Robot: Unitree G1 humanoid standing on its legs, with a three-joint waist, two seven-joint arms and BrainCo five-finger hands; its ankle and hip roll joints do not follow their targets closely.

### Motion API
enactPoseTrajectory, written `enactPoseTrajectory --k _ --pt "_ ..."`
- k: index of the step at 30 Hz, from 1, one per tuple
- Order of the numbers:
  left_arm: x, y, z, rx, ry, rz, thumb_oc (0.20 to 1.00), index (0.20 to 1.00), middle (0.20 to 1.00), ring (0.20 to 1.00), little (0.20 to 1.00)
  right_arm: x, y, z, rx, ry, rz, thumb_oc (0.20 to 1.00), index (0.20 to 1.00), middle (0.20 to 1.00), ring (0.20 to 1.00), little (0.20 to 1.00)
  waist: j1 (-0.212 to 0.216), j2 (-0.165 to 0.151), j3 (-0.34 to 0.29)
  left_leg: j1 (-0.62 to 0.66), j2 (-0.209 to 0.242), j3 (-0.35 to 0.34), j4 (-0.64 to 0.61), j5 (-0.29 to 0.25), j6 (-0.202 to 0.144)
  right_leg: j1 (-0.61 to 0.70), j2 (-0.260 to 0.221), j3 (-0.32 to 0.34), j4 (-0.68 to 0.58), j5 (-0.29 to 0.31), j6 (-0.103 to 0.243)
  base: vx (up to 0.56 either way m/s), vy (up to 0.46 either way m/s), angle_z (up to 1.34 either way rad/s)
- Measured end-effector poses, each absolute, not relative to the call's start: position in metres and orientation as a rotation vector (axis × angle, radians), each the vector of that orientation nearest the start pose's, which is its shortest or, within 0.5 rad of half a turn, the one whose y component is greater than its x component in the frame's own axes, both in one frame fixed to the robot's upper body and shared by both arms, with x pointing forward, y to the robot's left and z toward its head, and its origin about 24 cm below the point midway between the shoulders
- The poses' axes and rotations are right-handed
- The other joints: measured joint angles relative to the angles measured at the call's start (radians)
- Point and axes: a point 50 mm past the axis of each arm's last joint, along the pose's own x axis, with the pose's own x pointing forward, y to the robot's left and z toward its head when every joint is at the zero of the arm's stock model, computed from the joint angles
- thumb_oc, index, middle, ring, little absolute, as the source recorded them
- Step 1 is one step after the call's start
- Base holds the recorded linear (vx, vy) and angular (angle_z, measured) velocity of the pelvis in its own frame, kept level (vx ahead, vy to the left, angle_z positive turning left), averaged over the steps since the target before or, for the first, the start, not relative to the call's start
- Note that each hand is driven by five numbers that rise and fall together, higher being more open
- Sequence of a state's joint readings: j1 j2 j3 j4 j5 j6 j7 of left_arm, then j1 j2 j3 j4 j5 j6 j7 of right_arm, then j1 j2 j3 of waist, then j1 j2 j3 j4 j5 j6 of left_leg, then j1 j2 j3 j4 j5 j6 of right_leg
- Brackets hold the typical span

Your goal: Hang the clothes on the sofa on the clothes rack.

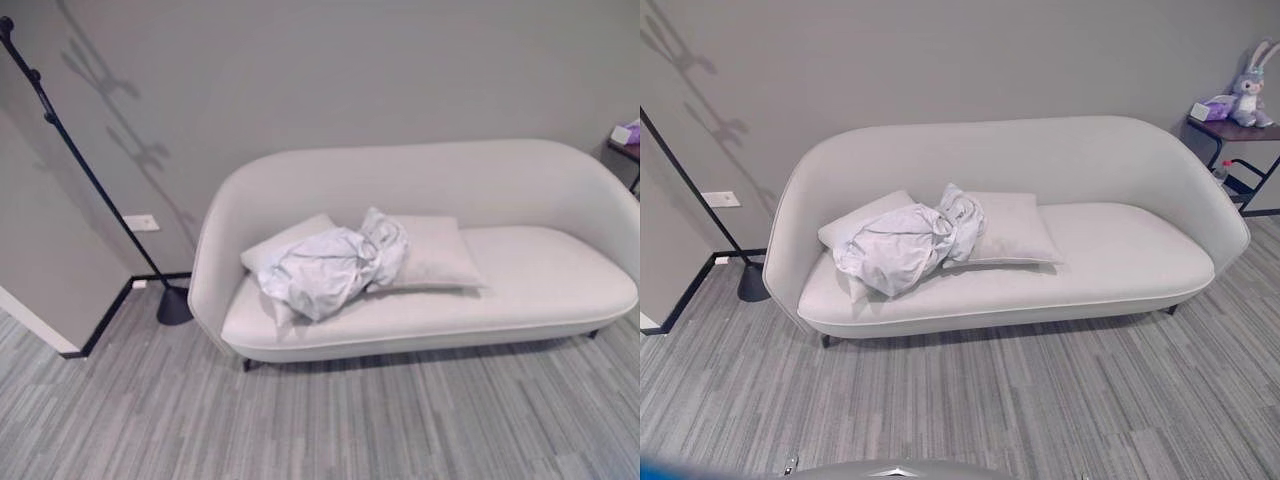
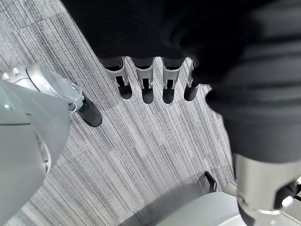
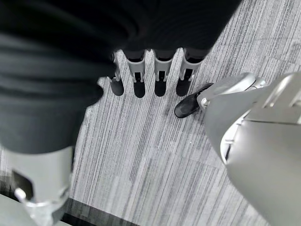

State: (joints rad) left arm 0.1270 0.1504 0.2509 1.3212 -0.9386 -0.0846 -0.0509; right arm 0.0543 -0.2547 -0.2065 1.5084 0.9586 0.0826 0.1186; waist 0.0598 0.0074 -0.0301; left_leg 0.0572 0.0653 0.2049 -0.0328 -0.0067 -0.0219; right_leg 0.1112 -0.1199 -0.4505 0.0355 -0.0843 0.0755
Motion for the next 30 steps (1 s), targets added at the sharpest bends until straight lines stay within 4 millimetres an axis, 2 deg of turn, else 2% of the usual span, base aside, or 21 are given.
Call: enactPoseTrajectory --k 13,14,15,16,17,18,19,20,22,23,25,26,28,29,30 --pt "0.015 0.230 -0.172 -0.756 1.072 0.912 1.000 1.000 1.000 1.000 1.000 0.008 -0.248 -0.169 0.790 1.234 -0.901 1.000 1.000 1.000 1.000 1.000 0.000 0.008 0.008 0.000 0.008 0.002 0.000 0.001 -0.002 0.000 0.008 0.006 -0.002 0.000 -0.001 -0.01 -0.006 0.00" --pt "0.016 0.228 -0.173 -0.740 1.083 0.879 1.000 1.000 1.000 1.000 1.000 0.010 -0.248 -0.169 0.769 1.243 -0.879 1.000 1.000 1.000 1.000 1.000 0.007 0.011 0.023 -0.013 0.014 0.001 0.029 0.001 -0.013 -0.004 0.013 0.007 0.001 -0.006 0.004 -0.16 -0.059 0.02" --pt "0.022 0.227 -0.173 -0.733 1.079 0.858 1.000 1.000 1.000 1.000 1.000 0.013 -0.248 -0.169 0.764 1.243 -0.868 1.000 1.000 1.000 1.000 1.000 0.009 0.010 0.036 -0.034 0.019 -0.003 0.061 -0.005 -0.022 -0.012 0.017 0.007 0.004 -0.013 -0.005 -0.18 -0.041 0.05" --pt "0.033 0.225 -0.172 -0.722 1.070 0.816 1.000 1.000 1.000 1.000 1.000 0.020 -0.248 -0.168 0.758 1.234 -0.854 1.000 1.000 1.000 1.000 1.000 0.016 0.011 0.061 -0.066 0.025 -0.011 0.112 -0.003 -0.030 -0.026 0.015 0.010 0.006 -0.012 -0.015 -0.18 0.016 0.15" --pt "0.043 0.224 -0.172 -0.706 1.065 0.775 1.000 1.000 1.000 1.000 1.000 0.027 -0.248 -0.168 0.759 1.221 -0.844 1.000 1.000 1.000 1.000 1.000 0.017 -0.002 0.079 -0.106 0.025 -0.029 0.160 0.004 -0.042 -0.034 0.008 0.003 0.005 -0.009 -0.023 -0.09 0.074 0.12" --pt "0.051 0.221 -0.171 -0.697 1.059 0.745 1.000 1.000 1.000 1.000 1.000 0.036 -0.249 -0.167 0.756 1.207 -0.830 1.000 1.000 1.000 1.000 1.000 0.031 -0.011 0.108 -0.132 0.020 -0.046 0.178 0.041 -0.093 -0.042 -0.001 -0.003 -0.006 0.005 -0.040 -0.05 0.074 0.14" --pt "0.056 0.220 -0.171 -0.696 1.052 0.729 1.000 1.000 1.000 1.000 1.000 0.036 -0.249 -0.167 0.749 1.208 -0.826 1.000 1.000 1.000 1.000 1.000 0.025 -0.024 0.121 -0.142 0.021 -0.058 0.190 0.044 -0.094 -0.040 -0.005 -0.012 -0.016 0.014 -0.050 0.12 0.149 0.12" --pt "0.053 0.219 -0.171 -0.691 1.063 0.726 1.000 1.000 1.000 1.000 1.000 0.039 -0.249 -0.167 0.728 1.208 -0.809 1.000 1.000 1.000 1.000 1.000 0.025 -0.027 0.125 -0.146 0.041 -0.049 0.212 0.037 -0.095 -0.026 -0.006 -0.027 -0.038 0.030 -0.066 0.06 0.129 0.23" --pt "0.052 0.219 -0.172 -0.681 1.069 0.719 1.000 1.000 1.000 1.000 1.000 0.037 -0.251 -0.167 0.702 1.221 -0.803 1.000 1.000 1.000 1.000 1.000 0.013 -0.027 0.124 -0.119 0.099 -0.025 0.191 0.039 -0.099 0.005 0.001 -0.049 -0.073 0.035 -0.053 0.11 0.183 0.31" --pt "0.052 0.217 -0.172 -0.682 1.066 0.715 1.000 1.000 1.000 1.000 1.000 0.035 -0.254 -0.166 0.687 1.223 -0.803 1.000 1.000 1.000 1.000 1.000 0.005 -0.018 0.119 -0.087 0.156 -0.013 0.153 0.041 -0.099 0.018 0.007 -0.054 -0.083 0.039 -0.050 0.17 0.257 0.18" --pt "0.050 0.212 -0.173 -0.682 1.079 0.703 1.000 1.000 1.000 1.000 1.000 0.041 -0.261 -0.163 0.670 1.199 -0.797 1.000 1.000 1.000 1.000 1.000 -0.003 -0.004 0.113 -0.032 0.226 0.006 0.046 0.053 -0.105 0.020 0.007 -0.044 -0.081 0.053 -0.045 0.06 0.395 0.00" --pt "0.054 0.209 -0.173 -0.655 1.090 0.684 1.000 1.000 1.000 1.000 1.000 0.043 -0.264 -0.163 0.656 1.196 -0.790 1.000 1.000 1.000 1.000 1.000 -0.007 0.002 0.109 -0.017 0.257 0.011 0.005 0.060 -0.117 0.016 0.001 -0.047 -0.075 0.069 -0.026 0.04 0.476 0.02" --pt "0.053 0.209 -0.173 -0.579 1.116 0.644 1.000 1.000 1.000 1.000 1.000 0.039 -0.272 -0.160 0.625 1.194 -0.798 1.000 1.000 1.000 1.000 1.000 -0.024 0.020 0.098 -0.016 0.284 0.052 -0.028 0.074 -0.100 0.015 -0.023 -0.061 -0.061 0.072 -0.003 0.04 0.303 0.20" --pt "0.054 0.205 -0.173 -0.566 1.123 0.616 1.000 1.000 1.000 1.000 1.000 0.035 -0.279 -0.159 0.620 1.183 -0.820 1.000 1.000 1.000 1.000 1.000 -0.028 0.034 0.096 -0.018 0.289 0.062 -0.026 0.074 -0.102 0.016 -0.038 -0.067 -0.044 0.076 0.013 0.09 0.309 0.28" --pt "0.054 0.201 -0.174 -0.542 1.134 0.582 1.000 1.000 1.000 1.000 1.000 0.031 -0.286 -0.156 0.594 1.182 -0.826 1.000 1.000 1.000 1.000 1.000 -0.031 0.053 0.088 -0.021 0.282 0.073 -0.019 0.089 -0.083 0.019 -0.049 -0.070 -0.035 0.074 0.036 0.15 0.463 0.22"
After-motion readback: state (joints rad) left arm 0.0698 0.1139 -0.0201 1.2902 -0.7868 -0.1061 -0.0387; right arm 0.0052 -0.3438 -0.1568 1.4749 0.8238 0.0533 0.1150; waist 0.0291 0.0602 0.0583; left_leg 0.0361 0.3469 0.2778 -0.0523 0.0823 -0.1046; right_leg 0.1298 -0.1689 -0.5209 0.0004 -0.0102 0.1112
